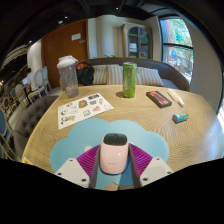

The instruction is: Arrange mouse

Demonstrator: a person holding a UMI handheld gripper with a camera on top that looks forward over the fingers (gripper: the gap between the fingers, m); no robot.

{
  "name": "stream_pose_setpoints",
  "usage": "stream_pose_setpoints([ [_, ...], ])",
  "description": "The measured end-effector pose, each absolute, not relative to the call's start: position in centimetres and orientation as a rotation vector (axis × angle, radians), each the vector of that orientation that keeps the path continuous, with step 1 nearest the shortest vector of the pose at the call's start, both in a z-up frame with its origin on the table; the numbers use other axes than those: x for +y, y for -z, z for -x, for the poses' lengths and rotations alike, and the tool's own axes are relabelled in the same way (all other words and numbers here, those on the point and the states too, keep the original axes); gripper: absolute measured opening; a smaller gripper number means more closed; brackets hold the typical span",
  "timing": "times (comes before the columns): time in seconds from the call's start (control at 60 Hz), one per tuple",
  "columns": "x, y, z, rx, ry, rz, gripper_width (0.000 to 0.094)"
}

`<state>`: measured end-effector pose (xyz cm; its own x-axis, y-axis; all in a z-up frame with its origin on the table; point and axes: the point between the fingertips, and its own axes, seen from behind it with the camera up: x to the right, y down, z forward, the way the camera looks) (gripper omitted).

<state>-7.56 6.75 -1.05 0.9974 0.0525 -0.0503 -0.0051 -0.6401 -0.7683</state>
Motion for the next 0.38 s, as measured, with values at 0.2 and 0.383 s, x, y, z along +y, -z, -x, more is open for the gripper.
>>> stream_pose_setpoints([
  [0.2, 3.6, 0.2, 7.6, -0.043, -0.118, 2.375, 0.0846],
  [0.383, -3.6, -3.4, 5.9, -0.007, -0.076, 2.399, 0.0836],
])
